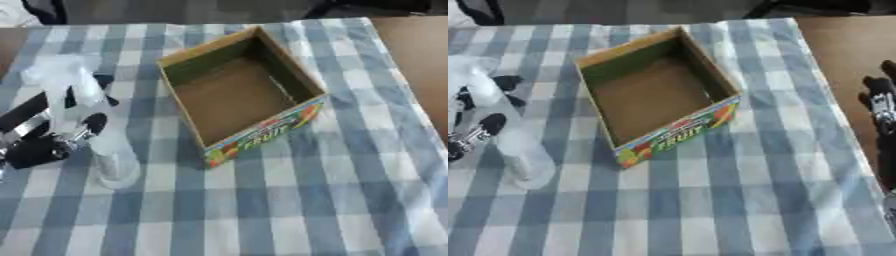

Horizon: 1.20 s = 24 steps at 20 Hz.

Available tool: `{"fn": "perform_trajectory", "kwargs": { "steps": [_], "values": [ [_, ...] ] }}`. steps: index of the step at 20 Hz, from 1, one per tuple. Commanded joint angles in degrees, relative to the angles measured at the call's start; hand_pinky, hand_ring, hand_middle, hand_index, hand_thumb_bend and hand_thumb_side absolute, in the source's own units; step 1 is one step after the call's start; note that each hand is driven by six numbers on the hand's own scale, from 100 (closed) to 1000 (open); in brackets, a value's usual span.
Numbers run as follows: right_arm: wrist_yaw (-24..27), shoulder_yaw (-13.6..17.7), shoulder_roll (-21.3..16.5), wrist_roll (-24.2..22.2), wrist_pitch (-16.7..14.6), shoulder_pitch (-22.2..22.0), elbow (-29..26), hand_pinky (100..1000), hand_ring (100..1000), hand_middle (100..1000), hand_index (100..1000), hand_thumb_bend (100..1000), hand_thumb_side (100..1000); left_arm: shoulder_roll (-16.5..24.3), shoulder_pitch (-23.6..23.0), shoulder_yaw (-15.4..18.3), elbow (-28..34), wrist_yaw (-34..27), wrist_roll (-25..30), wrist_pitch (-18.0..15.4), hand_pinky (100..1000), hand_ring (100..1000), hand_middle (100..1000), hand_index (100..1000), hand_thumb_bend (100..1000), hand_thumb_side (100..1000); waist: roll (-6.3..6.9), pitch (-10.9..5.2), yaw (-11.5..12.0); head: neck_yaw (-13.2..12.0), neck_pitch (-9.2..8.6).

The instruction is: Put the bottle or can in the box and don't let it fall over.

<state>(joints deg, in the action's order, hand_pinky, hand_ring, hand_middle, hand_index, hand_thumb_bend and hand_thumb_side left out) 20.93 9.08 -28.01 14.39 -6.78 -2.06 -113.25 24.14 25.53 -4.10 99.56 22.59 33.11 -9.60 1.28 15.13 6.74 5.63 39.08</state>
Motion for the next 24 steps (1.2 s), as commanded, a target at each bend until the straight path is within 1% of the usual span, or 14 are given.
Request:
{"fn": "perform_trajectory", "kwargs": {
  "steps": [1,5,10,16,20,24],
  "values": [
    [0.15,0.11,-1.0,0.0,0.15,0.28,-1.34,947,952,1000,916,100,525,1.34,0.73,0.05,0.2,0.56,-0.26,0.1,1000,1000,1000,828,100,892,0.03,-1.02,-0.02,-0.09,-0.76],
    [0.15,0.08,-0.94,-0.03,0.28,0.29,-1.34,947,952,1000,916,100,532,0.65,1.26,-0.34,-0.24,0.42,0.29,0.12,1000,1000,1000,830,112,897,0.04,-1.02,-0.18,-0.14,-0.88],
    [0.16,0.07,-0.88,0.01,0.4,0.28,-1.34,948,951,1000,915,100,543,0.16,1.95,-0.6,-0.97,0.55,1.82,0.18,1000,1000,1000,843,145,924,0.14,-1.01,-0.33,-0.15,-0.86],
    [0.09,0.02,-0.75,0.14,0.81,0.28,-1.34,947,950,1000,914,100,555,-0.44,2.43,-1.13,-2.05,0.39,3.55,0.44,1000,1000,1000,836,178,940,0.26,-0.9,-0.47,-0.19,-0.68],
    [0.06,0.01,-0.65,0.3,1.0,0.26,-1.34,947,949,1000,913,100,561,-0.33,2.51,-0.93,-1.84,0.21,4.32,0.71,1000,1000,1000,827,152,937,0.29,-0.85,-0.53,-0.13,-0.65],
    [0.08,-0.01,-0.63,0.46,1.29,0.19,-1.34,947,948,1000,913,100,571,0.12,2.15,-0.84,-1.24,0.64,4.65,0.54,1000,1000,1000,837,100,896,0.37,-0.89,-0.48,-0.09,-0.65]
  ]
}}
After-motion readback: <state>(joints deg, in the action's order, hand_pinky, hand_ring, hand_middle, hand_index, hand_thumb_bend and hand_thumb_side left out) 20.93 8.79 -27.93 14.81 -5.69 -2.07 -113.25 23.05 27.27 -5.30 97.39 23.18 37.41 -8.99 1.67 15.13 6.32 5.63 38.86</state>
